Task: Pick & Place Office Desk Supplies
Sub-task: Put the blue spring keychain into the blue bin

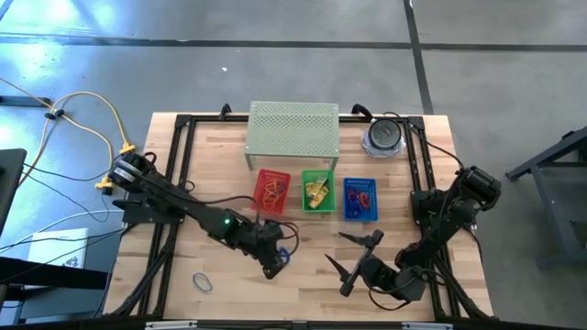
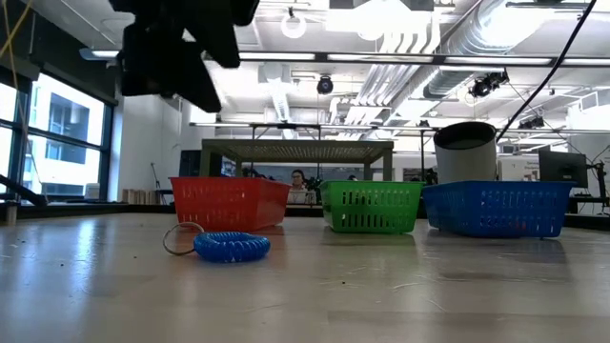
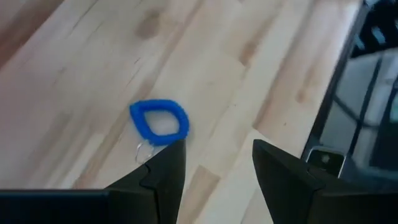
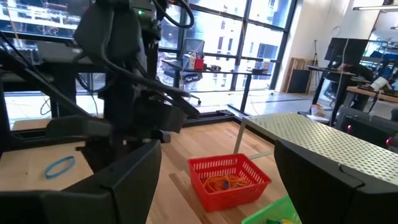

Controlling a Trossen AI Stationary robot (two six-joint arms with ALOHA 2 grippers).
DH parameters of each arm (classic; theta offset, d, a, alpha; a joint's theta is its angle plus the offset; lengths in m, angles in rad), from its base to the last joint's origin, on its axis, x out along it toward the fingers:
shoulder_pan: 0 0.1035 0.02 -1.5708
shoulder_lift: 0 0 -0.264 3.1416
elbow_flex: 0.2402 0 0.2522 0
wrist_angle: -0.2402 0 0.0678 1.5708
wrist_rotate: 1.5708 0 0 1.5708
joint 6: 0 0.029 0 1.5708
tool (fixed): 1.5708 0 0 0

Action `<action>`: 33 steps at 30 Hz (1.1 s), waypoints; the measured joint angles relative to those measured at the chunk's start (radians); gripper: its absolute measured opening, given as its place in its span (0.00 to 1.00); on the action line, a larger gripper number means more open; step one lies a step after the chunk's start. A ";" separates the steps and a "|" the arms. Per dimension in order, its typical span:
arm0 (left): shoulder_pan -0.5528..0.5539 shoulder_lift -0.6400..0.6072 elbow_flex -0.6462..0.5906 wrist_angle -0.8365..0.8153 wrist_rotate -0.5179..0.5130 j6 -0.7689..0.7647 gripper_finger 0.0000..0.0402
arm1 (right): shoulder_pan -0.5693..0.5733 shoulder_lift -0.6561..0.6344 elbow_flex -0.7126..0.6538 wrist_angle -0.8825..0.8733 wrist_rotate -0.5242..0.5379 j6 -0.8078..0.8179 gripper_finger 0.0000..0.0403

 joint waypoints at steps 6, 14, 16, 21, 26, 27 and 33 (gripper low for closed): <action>-0.022 -0.005 0.084 -0.004 -0.017 0.187 0.45 | 0.002 0.000 0.000 0.002 0.001 -0.009 0.75; -0.032 0.089 0.287 -0.358 -0.119 0.166 0.45 | -0.010 0.000 0.000 0.003 0.002 -0.028 0.75; -0.022 0.121 0.302 -0.379 -0.124 0.125 0.45 | -0.009 0.000 0.000 0.003 0.007 -0.028 0.75; 0.001 0.212 0.302 -0.397 -0.092 -0.040 0.45 | -0.003 0.000 0.000 0.003 0.003 -0.028 0.75; 0.027 0.291 0.302 -0.387 -0.012 -0.131 0.45 | 0.005 0.000 0.000 0.003 0.002 -0.028 0.75; 0.031 0.303 0.302 -0.382 0.006 -0.144 0.45 | 0.005 0.000 0.000 0.003 0.003 -0.028 0.75; 0.052 0.337 0.302 -0.380 0.065 -0.152 0.45 | 0.004 0.000 0.000 0.003 0.000 -0.028 0.75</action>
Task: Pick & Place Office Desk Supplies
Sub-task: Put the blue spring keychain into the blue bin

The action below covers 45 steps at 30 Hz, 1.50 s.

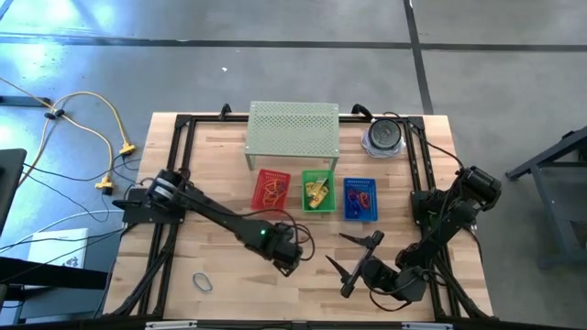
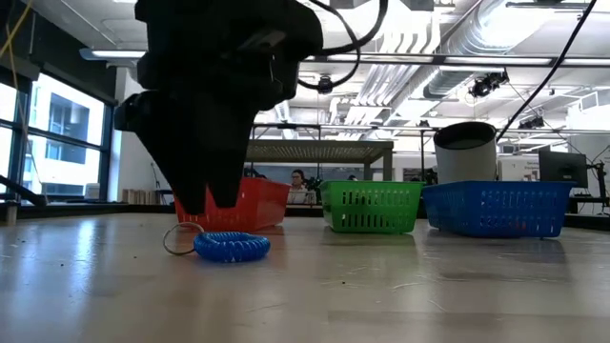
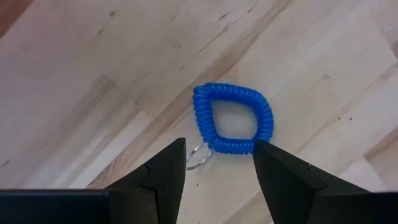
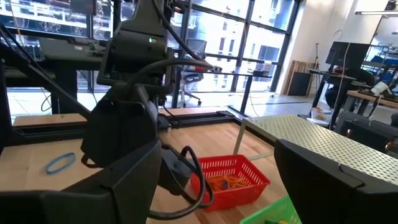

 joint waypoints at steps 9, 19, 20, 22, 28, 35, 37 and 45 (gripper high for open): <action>0.004 0.002 0.000 0.001 -0.028 -0.062 0.45 | 0.000 0.000 0.000 0.000 -0.003 0.002 0.75; 0.010 0.057 -0.001 0.029 -0.023 -0.108 0.45 | 0.004 0.000 0.000 0.000 -0.008 0.003 0.75; 0.011 0.061 -0.001 0.028 -0.013 -0.110 0.45 | 0.004 0.000 0.000 0.001 -0.008 0.003 0.75; 0.016 0.069 0.002 0.027 0.007 -0.113 0.45 | 0.006 0.000 0.000 0.001 -0.008 0.004 0.75; 0.017 0.076 0.002 0.020 0.021 -0.108 0.45 | 0.006 0.000 0.000 0.001 -0.008 0.004 0.75; 0.003 0.102 0.003 -0.021 0.010 -0.075 0.34 | 0.006 0.000 0.000 0.001 -0.008 0.004 0.75; -0.003 0.105 0.003 -0.037 0.001 -0.082 0.28 | 0.006 0.000 0.000 0.001 -0.008 0.004 0.75; -0.024 0.146 0.002 -0.056 -0.003 -0.018 0.03 | 0.006 0.000 0.000 0.001 -0.010 0.004 0.75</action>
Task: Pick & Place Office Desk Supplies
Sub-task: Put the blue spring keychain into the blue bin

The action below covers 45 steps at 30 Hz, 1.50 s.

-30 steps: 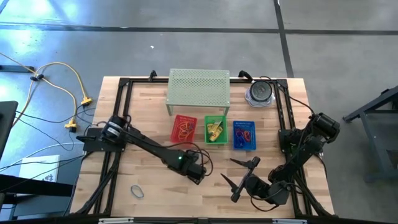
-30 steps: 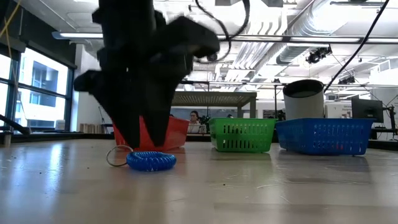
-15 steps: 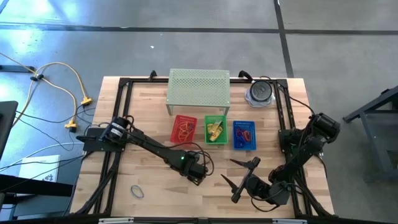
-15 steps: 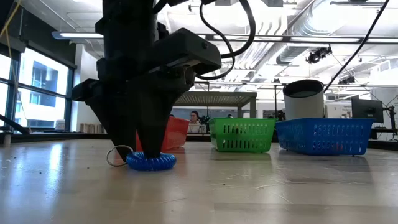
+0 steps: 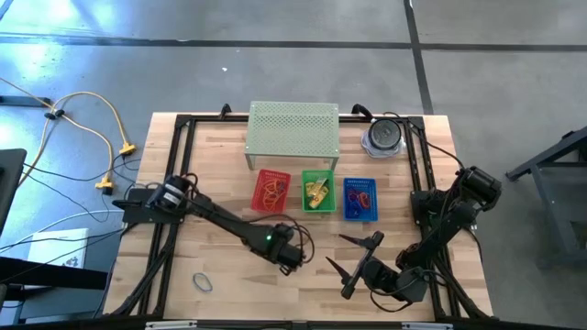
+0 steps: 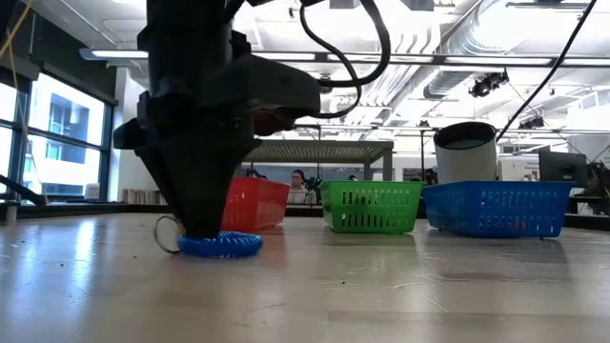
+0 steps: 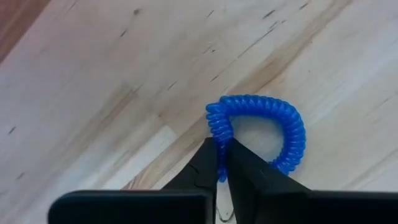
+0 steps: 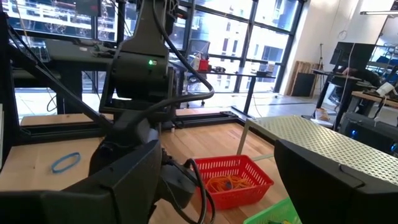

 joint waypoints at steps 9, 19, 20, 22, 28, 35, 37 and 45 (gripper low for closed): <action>-0.086 -0.133 -0.007 -0.009 -0.212 0.005 0.01 | 0.000 0.000 0.000 0.000 -0.023 0.025 0.75; -0.227 -0.232 0.001 0.219 -0.682 0.243 0.01 | -0.020 0.000 0.000 -0.033 -0.272 0.286 0.75; -0.237 -0.232 0.001 0.251 -0.722 0.285 0.01 | -0.028 0.000 0.000 -0.051 -0.305 0.320 0.75; -0.251 -0.229 0.000 0.318 -0.788 0.356 0.00 | -0.047 0.000 0.000 -0.094 -0.361 0.381 0.75; -0.272 -0.228 0.001 0.417 -0.944 0.475 0.00 | -0.115 0.000 0.000 -0.299 -0.461 0.581 0.75; -0.311 -0.224 0.001 0.438 -0.962 0.504 0.00 | -0.155 0.000 0.000 -0.451 -0.518 0.696 0.75; -0.323 -0.220 0.001 0.450 -0.979 0.511 0.00 | -0.163 0.000 0.000 -0.460 -0.530 0.715 0.75; -0.329 -0.216 0.003 0.502 -0.989 0.587 0.00 | -0.229 0.005 0.000 -0.461 -0.784 0.808 0.75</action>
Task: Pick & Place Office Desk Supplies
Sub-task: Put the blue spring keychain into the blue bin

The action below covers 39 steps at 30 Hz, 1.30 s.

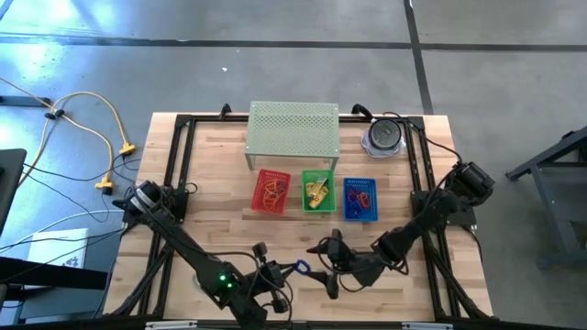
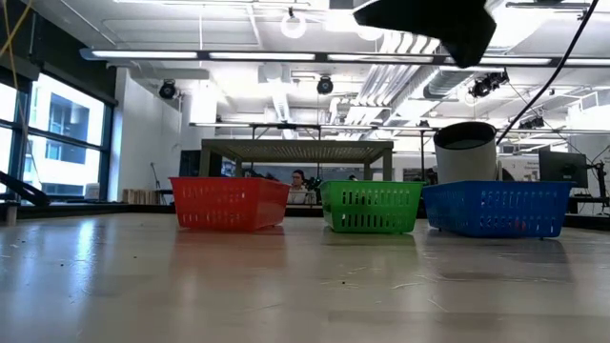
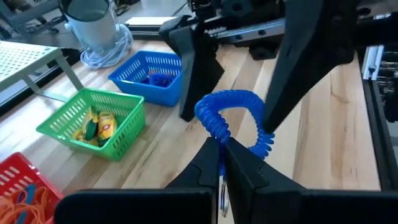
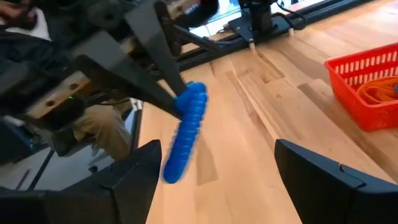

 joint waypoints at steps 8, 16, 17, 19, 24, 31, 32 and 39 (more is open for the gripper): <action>0.006 0.000 0.000 0.000 0.002 0.004 0.00 | -0.017 0.002 0.000 0.012 -0.028 -0.014 0.72; 0.013 0.000 0.000 0.000 0.012 0.004 0.00 | -0.016 0.003 0.000 0.004 -0.049 -0.025 0.42; 0.013 0.000 0.000 -0.001 0.012 0.004 0.00 | -0.016 0.003 0.000 0.003 -0.051 -0.027 0.37; 0.013 0.000 0.000 0.000 0.012 0.004 0.00 | -0.016 0.003 0.000 0.003 -0.053 -0.035 0.25; 0.013 0.000 0.000 0.000 0.027 0.003 0.00 | -0.016 0.003 0.000 0.002 -0.061 -0.071 0.04; 0.016 0.000 0.000 0.000 0.032 0.045 0.07 | -0.016 0.003 0.000 0.001 -0.098 -0.074 0.03; 0.016 0.000 0.000 0.000 0.032 0.068 0.09 | -0.016 0.003 0.000 0.001 -0.099 -0.075 0.02; 0.007 0.000 0.000 0.062 0.032 0.189 0.32 | -0.016 0.003 0.000 -0.031 -0.100 -0.063 0.02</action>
